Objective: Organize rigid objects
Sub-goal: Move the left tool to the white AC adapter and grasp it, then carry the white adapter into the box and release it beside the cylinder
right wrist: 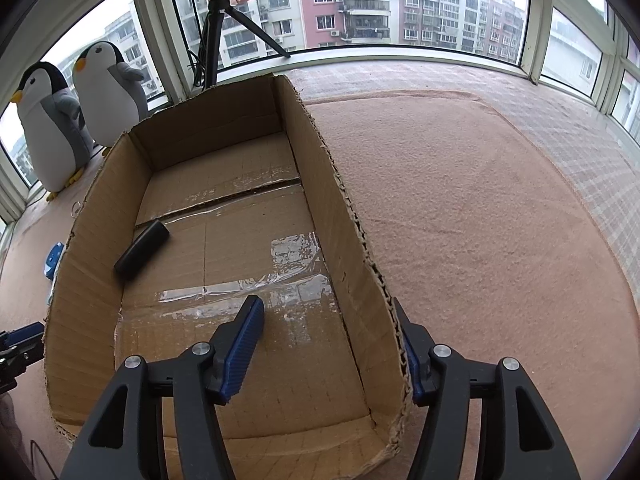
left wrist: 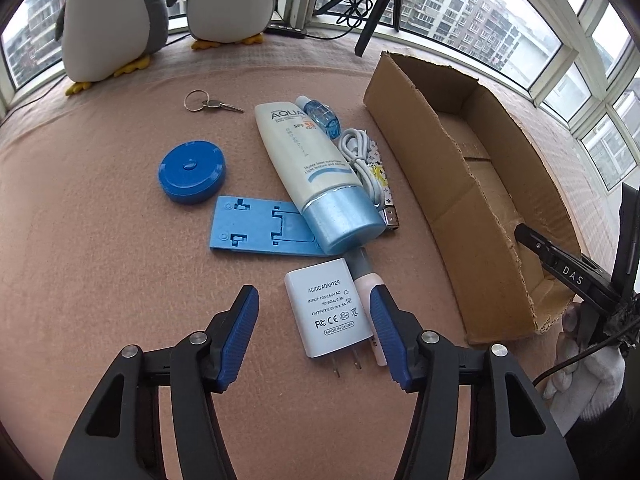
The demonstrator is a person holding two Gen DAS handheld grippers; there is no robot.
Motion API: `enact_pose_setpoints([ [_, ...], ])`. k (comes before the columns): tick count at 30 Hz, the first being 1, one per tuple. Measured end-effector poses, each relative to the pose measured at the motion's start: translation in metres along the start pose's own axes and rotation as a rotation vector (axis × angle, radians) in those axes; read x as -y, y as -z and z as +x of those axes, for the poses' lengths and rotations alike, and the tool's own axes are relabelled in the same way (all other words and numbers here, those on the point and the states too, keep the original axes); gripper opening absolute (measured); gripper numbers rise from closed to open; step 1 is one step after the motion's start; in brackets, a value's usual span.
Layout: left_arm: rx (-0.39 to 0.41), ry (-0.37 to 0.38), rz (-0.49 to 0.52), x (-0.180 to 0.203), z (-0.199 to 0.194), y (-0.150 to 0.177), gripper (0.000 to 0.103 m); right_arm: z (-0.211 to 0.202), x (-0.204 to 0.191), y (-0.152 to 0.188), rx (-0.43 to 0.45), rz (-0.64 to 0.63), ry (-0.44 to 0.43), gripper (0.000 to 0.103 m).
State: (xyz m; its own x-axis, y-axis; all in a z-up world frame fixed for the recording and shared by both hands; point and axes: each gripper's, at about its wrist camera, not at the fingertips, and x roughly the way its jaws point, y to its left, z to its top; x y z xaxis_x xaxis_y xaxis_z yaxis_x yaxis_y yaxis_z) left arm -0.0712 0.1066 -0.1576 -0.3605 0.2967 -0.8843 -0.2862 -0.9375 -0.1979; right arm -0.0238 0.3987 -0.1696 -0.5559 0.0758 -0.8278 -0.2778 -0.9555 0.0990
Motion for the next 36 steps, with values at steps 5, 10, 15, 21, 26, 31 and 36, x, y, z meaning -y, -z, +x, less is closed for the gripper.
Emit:
enact_pose_setpoints([
  [5,0.002,0.002,0.002,0.004,0.002,-0.002,0.045,0.0,0.0,0.0,0.0,0.0,0.0,0.058],
  [10,0.012,-0.016,0.028,0.008,0.002,-0.002,0.038,0.001,0.0,0.0,0.0,0.0,0.0,0.059],
  [15,0.008,-0.013,0.024,0.005,0.002,-0.001,0.038,0.001,0.0,0.0,0.0,0.0,0.0,0.06],
  [21,-0.011,-0.019,0.034,0.007,0.008,0.008,0.036,0.001,-0.001,0.0,0.0,-0.001,0.0,0.06],
  [26,0.002,-0.016,0.031,0.005,0.007,0.008,0.035,0.001,-0.001,0.0,0.0,-0.002,0.0,0.06],
  [31,0.012,-0.013,0.023,0.001,0.004,0.009,0.035,0.001,-0.001,0.0,0.0,-0.002,0.001,0.061],
  [36,0.03,-0.019,0.008,-0.007,-0.002,0.007,0.035,0.002,-0.001,0.0,0.001,-0.004,0.005,0.06],
])
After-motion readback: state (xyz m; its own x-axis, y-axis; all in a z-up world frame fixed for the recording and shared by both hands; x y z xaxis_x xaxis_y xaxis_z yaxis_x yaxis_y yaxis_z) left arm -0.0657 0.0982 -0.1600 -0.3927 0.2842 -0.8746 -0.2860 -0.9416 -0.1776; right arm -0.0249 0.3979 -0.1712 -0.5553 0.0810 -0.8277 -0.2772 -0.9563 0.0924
